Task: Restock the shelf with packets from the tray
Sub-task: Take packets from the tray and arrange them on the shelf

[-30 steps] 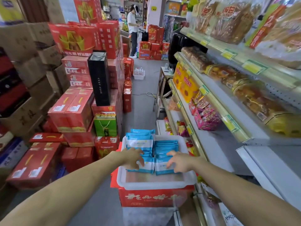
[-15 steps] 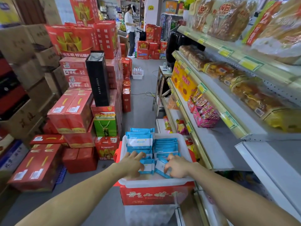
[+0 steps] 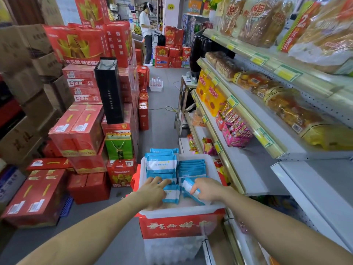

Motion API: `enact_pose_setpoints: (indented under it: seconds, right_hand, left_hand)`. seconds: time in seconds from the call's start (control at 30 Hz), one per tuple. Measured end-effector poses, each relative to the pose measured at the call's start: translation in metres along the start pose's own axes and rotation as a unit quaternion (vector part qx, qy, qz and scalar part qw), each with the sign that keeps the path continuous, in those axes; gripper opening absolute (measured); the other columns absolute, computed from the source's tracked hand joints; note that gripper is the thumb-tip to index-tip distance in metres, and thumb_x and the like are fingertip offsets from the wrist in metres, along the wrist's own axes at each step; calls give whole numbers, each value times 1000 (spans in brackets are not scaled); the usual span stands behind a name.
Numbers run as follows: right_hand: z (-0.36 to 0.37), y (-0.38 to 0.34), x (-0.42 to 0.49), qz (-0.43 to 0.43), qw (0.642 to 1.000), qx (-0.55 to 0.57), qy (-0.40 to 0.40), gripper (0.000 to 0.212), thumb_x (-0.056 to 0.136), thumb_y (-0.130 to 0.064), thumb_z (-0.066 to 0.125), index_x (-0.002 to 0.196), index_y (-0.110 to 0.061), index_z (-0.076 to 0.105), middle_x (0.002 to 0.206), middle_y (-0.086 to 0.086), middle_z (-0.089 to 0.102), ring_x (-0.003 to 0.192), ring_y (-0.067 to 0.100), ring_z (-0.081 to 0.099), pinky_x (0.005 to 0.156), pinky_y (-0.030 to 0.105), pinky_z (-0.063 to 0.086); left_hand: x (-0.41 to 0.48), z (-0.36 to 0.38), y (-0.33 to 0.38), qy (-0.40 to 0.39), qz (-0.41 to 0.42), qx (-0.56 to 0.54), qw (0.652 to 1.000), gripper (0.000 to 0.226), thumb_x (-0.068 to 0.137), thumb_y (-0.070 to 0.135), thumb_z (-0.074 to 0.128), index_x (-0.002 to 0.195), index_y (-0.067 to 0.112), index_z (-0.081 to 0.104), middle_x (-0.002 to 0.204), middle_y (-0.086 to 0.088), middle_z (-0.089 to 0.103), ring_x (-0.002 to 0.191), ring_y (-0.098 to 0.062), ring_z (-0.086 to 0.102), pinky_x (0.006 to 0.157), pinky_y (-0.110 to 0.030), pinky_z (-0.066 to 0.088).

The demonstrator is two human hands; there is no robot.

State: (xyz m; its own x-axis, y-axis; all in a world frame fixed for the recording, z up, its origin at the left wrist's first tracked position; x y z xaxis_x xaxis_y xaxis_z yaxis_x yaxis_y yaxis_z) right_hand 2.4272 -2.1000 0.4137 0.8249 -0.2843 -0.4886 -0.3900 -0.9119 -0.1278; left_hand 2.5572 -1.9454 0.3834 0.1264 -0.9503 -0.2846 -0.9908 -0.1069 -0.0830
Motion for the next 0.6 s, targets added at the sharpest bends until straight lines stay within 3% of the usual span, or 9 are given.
enact_pose_setpoints:
  seconds: [0.1,0.2,0.37,0.5,0.6]
  right_hand:
    - [-8,11,-1,23,999,24,27,49,92,-9,53,125,-40,71,123,-4,54,108,20,55,77,36,52]
    - [-13,18,-5,30,998,34,43,48,93,-10,54,126,-40,71,111,-9,48,99,15,51,63,27,41]
    - [-19,27,-12,49,995,49,69,46,93,-13,55,123,-43,72,111,-11,51,94,10,55,66,30,51]
    - [-22,28,-20,48,995,46,72,44,93,-15,55,123,-43,71,121,-7,57,100,13,56,72,36,59]
    - [-21,26,-25,44,996,45,67,44,95,-15,55,126,-42,71,131,-5,57,111,15,56,73,34,61]
  left_hand:
    - [0,2,0,-11,3,-11,1000,34,100,37,55,127,25,73,170,-2,17,145,-35,28,120,-52,27]
    - [-1,2,0,-25,6,-24,999,37,101,37,53,131,25,70,172,-2,15,148,-35,25,121,-52,28]
    - [-4,-2,0,-48,22,-46,998,36,103,41,52,132,27,69,172,-1,17,156,-31,18,123,-51,27]
    - [-4,2,-1,-59,14,-56,997,34,103,38,51,129,26,68,163,-1,34,141,-31,40,114,-48,38]
    - [-1,6,-3,-65,-2,-79,995,37,103,42,50,132,23,64,157,-1,39,136,-29,44,111,-47,39]
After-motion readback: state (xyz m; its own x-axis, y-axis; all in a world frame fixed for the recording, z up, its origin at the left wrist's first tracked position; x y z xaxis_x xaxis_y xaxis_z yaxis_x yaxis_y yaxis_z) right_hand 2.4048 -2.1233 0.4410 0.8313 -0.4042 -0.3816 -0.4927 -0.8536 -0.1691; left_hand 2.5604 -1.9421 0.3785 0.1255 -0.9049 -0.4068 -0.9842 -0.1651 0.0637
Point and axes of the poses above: each hand's wrist, its own x-axis towards the middle knuckle, its own z-axis out of the palm, y = z × x, the point moved 6 cm from there along x, towards the middle knuckle
